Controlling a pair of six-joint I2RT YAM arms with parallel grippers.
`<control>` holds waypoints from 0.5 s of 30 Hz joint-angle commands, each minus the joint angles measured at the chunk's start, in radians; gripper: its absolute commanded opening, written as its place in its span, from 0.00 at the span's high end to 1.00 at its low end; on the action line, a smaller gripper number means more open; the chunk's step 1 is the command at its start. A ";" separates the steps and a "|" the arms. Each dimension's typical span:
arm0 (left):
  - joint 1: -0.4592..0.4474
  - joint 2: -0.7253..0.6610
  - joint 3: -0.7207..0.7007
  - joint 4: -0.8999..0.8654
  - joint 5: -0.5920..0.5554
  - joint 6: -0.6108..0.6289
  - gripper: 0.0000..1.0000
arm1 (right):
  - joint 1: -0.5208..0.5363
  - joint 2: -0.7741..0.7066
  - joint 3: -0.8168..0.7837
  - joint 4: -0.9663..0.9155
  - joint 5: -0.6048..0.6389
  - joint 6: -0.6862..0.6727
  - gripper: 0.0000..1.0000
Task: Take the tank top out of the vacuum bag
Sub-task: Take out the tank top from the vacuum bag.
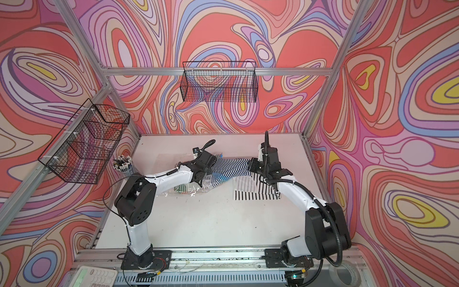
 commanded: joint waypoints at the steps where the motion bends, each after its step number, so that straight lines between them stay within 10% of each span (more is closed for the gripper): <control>1: 0.021 -0.019 -0.022 -0.063 -0.080 0.007 1.00 | -0.027 -0.038 -0.023 -0.006 0.047 -0.014 1.00; 15: 0.023 -0.041 -0.044 -0.057 -0.049 0.033 1.00 | -0.065 -0.078 -0.078 -0.035 0.068 -0.032 1.00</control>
